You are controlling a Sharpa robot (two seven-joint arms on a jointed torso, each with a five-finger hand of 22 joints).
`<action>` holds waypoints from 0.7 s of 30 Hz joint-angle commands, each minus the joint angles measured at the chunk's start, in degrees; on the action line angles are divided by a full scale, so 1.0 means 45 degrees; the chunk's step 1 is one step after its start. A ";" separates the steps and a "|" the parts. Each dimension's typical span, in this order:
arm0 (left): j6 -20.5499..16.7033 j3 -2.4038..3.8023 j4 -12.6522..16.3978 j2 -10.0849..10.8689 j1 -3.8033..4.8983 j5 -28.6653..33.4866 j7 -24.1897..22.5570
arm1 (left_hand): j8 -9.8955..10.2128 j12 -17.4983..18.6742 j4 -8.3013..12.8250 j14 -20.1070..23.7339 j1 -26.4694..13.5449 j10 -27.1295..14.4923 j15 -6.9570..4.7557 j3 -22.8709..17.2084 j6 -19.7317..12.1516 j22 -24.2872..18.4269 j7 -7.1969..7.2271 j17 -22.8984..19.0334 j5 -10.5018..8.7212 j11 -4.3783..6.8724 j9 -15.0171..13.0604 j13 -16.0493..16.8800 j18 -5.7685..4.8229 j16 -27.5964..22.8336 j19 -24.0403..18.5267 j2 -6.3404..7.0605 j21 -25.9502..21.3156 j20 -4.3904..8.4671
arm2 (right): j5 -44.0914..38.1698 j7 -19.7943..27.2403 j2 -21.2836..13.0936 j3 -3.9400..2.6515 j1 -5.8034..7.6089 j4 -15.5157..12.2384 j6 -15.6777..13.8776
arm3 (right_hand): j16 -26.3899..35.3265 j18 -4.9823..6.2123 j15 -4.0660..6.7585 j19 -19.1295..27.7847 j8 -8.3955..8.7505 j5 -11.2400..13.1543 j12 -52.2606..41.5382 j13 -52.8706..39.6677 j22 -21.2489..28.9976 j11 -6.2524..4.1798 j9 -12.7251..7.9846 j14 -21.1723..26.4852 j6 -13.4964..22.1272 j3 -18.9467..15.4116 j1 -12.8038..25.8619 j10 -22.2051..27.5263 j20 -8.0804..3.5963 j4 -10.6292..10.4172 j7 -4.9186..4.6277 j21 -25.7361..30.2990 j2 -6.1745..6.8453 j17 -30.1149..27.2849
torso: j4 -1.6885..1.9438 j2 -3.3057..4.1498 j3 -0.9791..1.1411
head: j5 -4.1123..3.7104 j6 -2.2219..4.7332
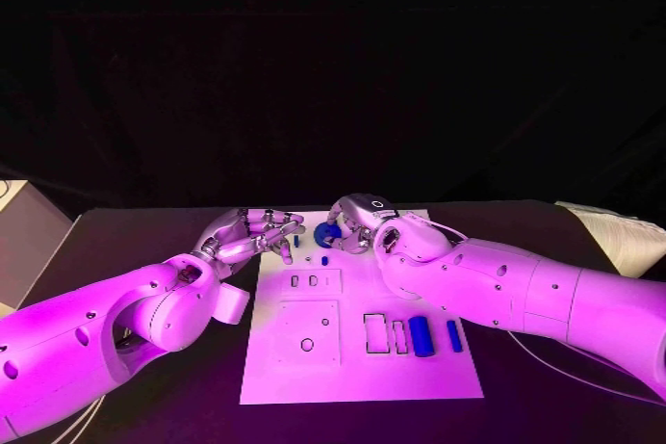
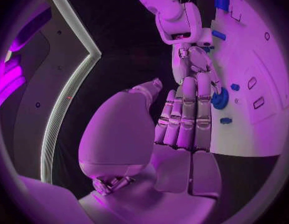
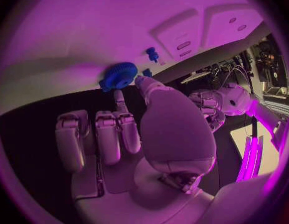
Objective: Assemble the parts on the task board
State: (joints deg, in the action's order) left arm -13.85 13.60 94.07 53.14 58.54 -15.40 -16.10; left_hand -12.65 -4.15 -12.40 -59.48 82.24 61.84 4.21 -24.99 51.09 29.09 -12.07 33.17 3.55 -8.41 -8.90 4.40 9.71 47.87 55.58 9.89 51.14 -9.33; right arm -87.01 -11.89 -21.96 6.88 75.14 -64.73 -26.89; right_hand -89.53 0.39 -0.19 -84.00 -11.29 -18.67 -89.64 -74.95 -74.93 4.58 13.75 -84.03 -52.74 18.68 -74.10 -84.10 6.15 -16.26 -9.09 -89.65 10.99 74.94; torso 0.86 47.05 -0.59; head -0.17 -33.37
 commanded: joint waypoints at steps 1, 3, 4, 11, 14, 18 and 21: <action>0.0110 0.0010 0.0022 -0.0019 0.0006 -0.0055 -0.0025 | 0.0017 0.0061 -0.0025 0.0085 -0.0030 -0.0089 -0.0030 -0.0084 -0.0089 0.0018 0.0026 -0.0014 -0.0050 0.0012 -0.0015 -0.0012 0.0180 0.0073 -0.0097 -0.0063 0.0057 -0.0013 | 0.0503 0.0097 0.0041 0.0232 -0.0408 -0.0060 0.0914 | -0.0003 -0.0086 -0.0047 -0.1334 0.0088 -0.0209 -0.0014 -0.3259 -0.3350 0.0028 -0.0045 -0.1218 0.0078 -0.0020 0.0444 -0.1226 0.0030 -0.0067 -0.0067 -0.0077 -0.0058 0.2857 | 0.0008 0.0005 0.0004 | -0.0011 0.0003; 0.0099 0.0010 0.0020 -0.0020 0.0006 -0.0064 -0.0018 | 0.0017 0.0061 -0.0025 0.0085 -0.0030 -0.0089 -0.0030 -0.0084 -0.0089 0.0018 0.0026 -0.0014 -0.0050 0.0012 -0.0015 -0.0012 0.0180 0.0073 -0.0097 -0.0063 0.0057 -0.0013 | 0.0531 0.0058 0.0035 0.0237 -0.0412 -0.0042 0.0938 | -0.0002 -0.0086 -0.0059 -0.1334 0.0121 -0.0202 -0.0006 -0.3250 -0.3350 0.0040 -0.0058 -0.1217 0.0117 -0.0049 0.0553 -0.1216 0.0040 -0.0067 -0.0082 -0.0077 -0.0036 0.2855 | 0.0012 0.0006 0.0003 | -0.0016 0.0002; 0.0096 0.0010 0.0019 -0.0021 0.0006 -0.0067 -0.0016 | 0.0017 0.0061 -0.0025 0.0085 -0.0030 -0.0089 -0.0030 -0.0084 -0.0089 0.0018 0.0026 -0.0014 -0.0050 0.0012 -0.0015 -0.0012 0.0180 0.0073 -0.0097 -0.0063 0.0057 -0.0013 | 0.0538 0.0041 0.0033 0.0239 -0.0414 -0.0034 0.0943 | -0.0005 -0.0086 -0.0066 -0.1334 0.0134 -0.0196 -0.0003 -0.3246 -0.3350 0.0046 -0.0064 -0.1221 0.0129 -0.0061 0.0607 -0.1212 0.0046 -0.0070 -0.0089 -0.0077 -0.0034 0.2870 | 0.0015 0.0003 0.0001 | -0.0018 0.0002; 0.0080 0.0010 0.0015 -0.0014 0.0005 -0.0084 -0.0007 | 0.0021 0.0065 -0.0024 0.0084 -0.0035 -0.0108 -0.0027 -0.0096 -0.0098 0.0026 0.0017 -0.0017 -0.0049 0.0007 -0.0014 -0.0015 0.0180 0.0077 -0.0108 -0.0079 0.0072 -0.0016 | 0.0544 -0.0101 0.0014 0.0249 -0.0425 0.0033 0.1082 | -0.0009 -0.0086 -0.0086 -0.1334 0.0167 -0.0192 -0.0004 -0.3247 -0.3350 0.0066 -0.0077 -0.1224 0.0161 -0.0088 0.0740 -0.1212 0.0061 -0.0072 -0.0114 -0.0077 -0.0038 0.2885 | 0.0006 -0.0001 -0.0003 | -0.0018 0.0009; 0.0077 0.0009 0.0016 -0.0009 0.0005 -0.0086 -0.0005 | 0.0021 0.0065 -0.0024 0.0084 -0.0035 -0.0108 -0.0027 -0.0096 -0.0098 0.0026 0.0017 -0.0017 -0.0049 0.0007 -0.0014 -0.0015 0.0180 0.0077 -0.0108 -0.0079 0.0072 -0.0016 | 0.0536 -0.0137 0.0004 0.0252 -0.0430 0.0048 0.1207 | -0.0008 -0.0086 -0.0097 -0.1334 0.0193 -0.0183 0.0004 -0.3237 -0.3350 0.0080 -0.0088 -0.1224 0.0192 -0.0109 0.0798 -0.1203 0.0072 -0.0064 -0.0129 -0.0077 -0.0020 0.2883 | 0.0000 0.0000 -0.0001 | -0.0021 0.0012; 0.0070 0.0009 0.0018 -0.0002 0.0005 -0.0087 -0.0005 | 0.0021 0.0065 -0.0024 0.0084 -0.0035 -0.0108 -0.0027 -0.0096 -0.0098 0.0026 0.0017 -0.0017 -0.0049 0.0007 -0.0014 -0.0015 0.0180 0.0077 -0.0108 -0.0079 0.0072 -0.0016 | 0.0544 -0.0123 -0.0022 0.0260 -0.0435 0.0046 0.1435 | -0.0009 -0.0086 -0.0103 -0.1334 0.0204 -0.0174 -0.0001 -0.3243 -0.3350 0.0086 -0.0092 -0.1224 0.0205 -0.0122 0.0816 -0.1209 0.0076 -0.0057 -0.0135 -0.0077 -0.0003 0.2887 | -0.0001 -0.0003 -0.0007 | -0.0024 0.0018; 0.0063 0.0009 0.0025 0.0012 0.0005 -0.0088 -0.0005 | 0.0032 0.0072 -0.0012 0.0085 -0.0036 -0.0136 -0.0023 -0.0101 -0.0120 0.0035 0.0005 -0.0021 -0.0051 -0.0002 -0.0011 -0.0019 0.0180 0.0081 -0.0120 -0.0070 0.0089 -0.0019 | 0.0642 -0.0024 -0.0060 0.0278 -0.0439 -0.0018 0.1506 | -0.0018 -0.0086 -0.0112 -0.1334 0.0224 -0.0154 -0.0021 -0.3270 -0.3350 0.0095 -0.0100 -0.1234 0.0228 -0.0144 0.0845 -0.1235 0.0084 -0.0049 -0.0144 -0.0077 0.0023 0.2928 | -0.0002 0.0002 -0.0006 | -0.0033 0.0022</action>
State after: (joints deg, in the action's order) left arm -13.90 13.60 94.05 53.23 58.54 -15.56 -15.92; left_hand -12.65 -4.15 -12.57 -59.48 82.24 61.42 4.21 -25.16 51.09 29.19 -12.07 33.12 3.55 -8.40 -8.89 4.40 9.71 47.87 55.38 9.89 51.35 -9.53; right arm -85.99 -11.86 -22.24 6.88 75.20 -64.65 -25.26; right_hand -89.53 0.39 -0.19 -84.00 -10.49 -19.42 -89.64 -74.93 -74.91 4.58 13.26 -84.03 -51.98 18.36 -70.95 -84.10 6.15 -16.38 -9.62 -89.66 11.09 74.92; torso 0.86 47.03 -0.62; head -0.27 -33.29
